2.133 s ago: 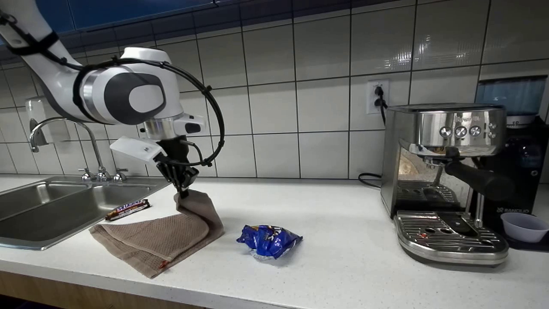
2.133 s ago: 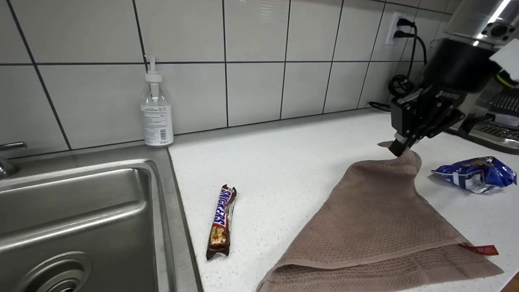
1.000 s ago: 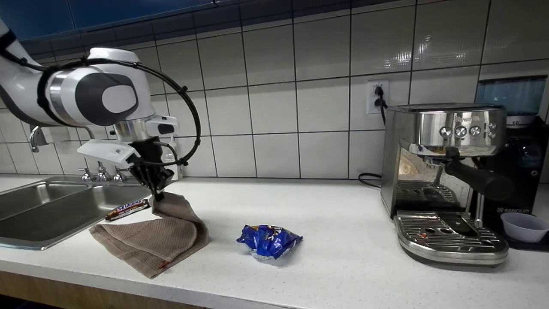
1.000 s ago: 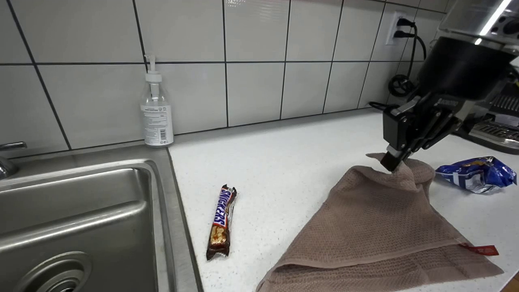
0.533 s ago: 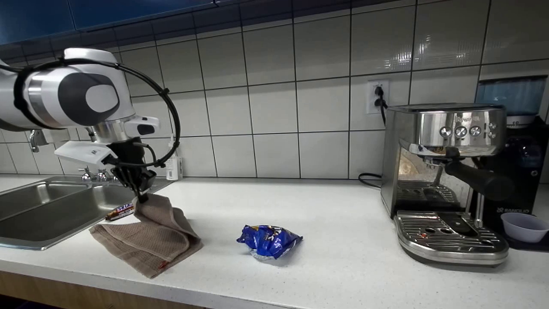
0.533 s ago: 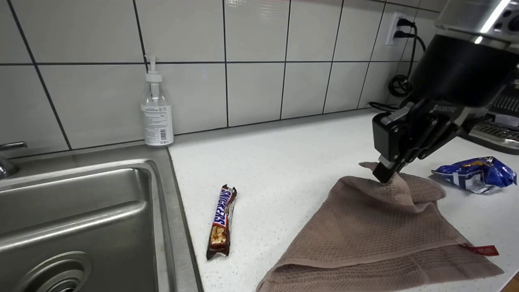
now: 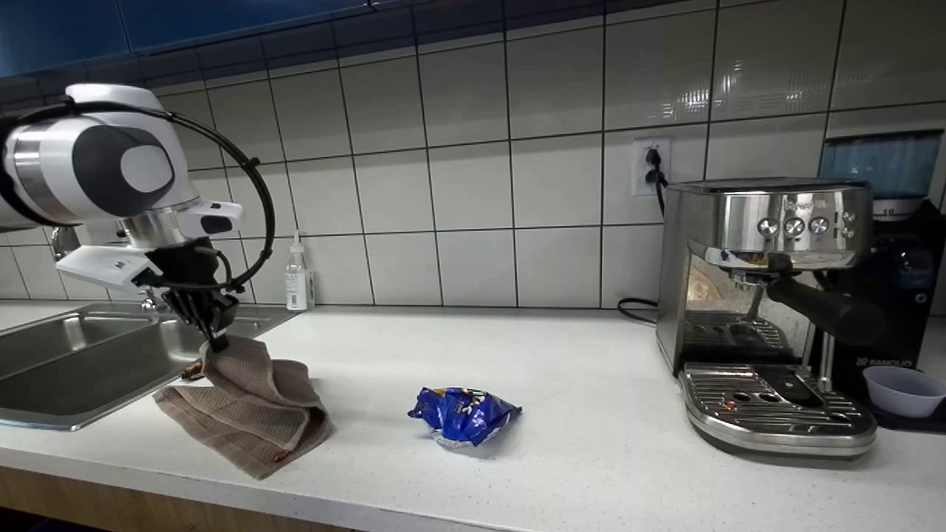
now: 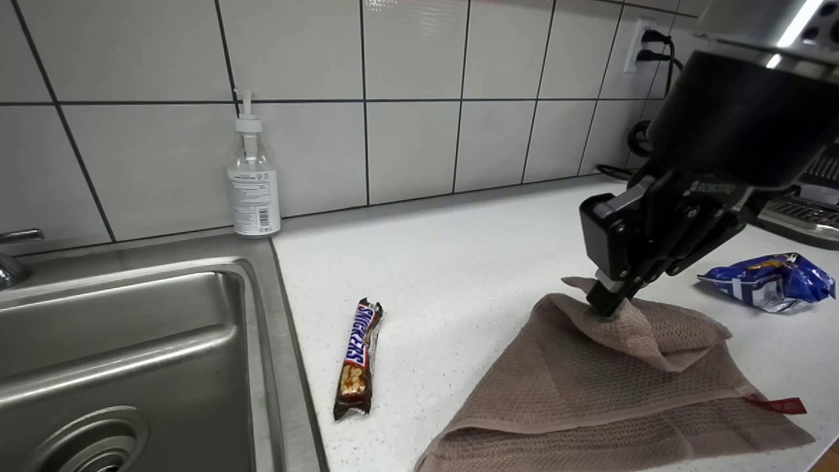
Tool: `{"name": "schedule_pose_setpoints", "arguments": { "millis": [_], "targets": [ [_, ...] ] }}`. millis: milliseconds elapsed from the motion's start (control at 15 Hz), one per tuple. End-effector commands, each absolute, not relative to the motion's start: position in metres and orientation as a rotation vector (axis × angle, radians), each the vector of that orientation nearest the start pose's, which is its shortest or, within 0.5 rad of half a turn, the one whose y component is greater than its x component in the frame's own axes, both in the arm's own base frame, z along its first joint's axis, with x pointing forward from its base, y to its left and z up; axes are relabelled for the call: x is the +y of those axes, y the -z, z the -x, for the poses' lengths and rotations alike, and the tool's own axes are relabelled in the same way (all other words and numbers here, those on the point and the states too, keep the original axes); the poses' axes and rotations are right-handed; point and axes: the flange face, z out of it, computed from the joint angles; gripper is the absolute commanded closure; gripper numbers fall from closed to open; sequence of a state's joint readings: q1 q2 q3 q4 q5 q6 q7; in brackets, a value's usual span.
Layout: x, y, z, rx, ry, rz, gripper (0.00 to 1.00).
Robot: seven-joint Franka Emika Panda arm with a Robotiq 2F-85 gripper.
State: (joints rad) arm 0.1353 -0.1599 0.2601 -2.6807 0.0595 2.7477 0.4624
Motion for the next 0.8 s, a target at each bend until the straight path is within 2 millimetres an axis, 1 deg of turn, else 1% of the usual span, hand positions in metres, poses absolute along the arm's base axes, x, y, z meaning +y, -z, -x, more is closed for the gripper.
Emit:
{"name": "schedule_pose_setpoints", "arguments": {
  "millis": [0, 733],
  "targets": [
    [0.179, -0.315, -0.394, 0.200, 0.342, 3.044, 0.99],
    [0.227, -0.320, -0.393, 0.171, 0.365, 3.044, 0.99]
  ]
}}
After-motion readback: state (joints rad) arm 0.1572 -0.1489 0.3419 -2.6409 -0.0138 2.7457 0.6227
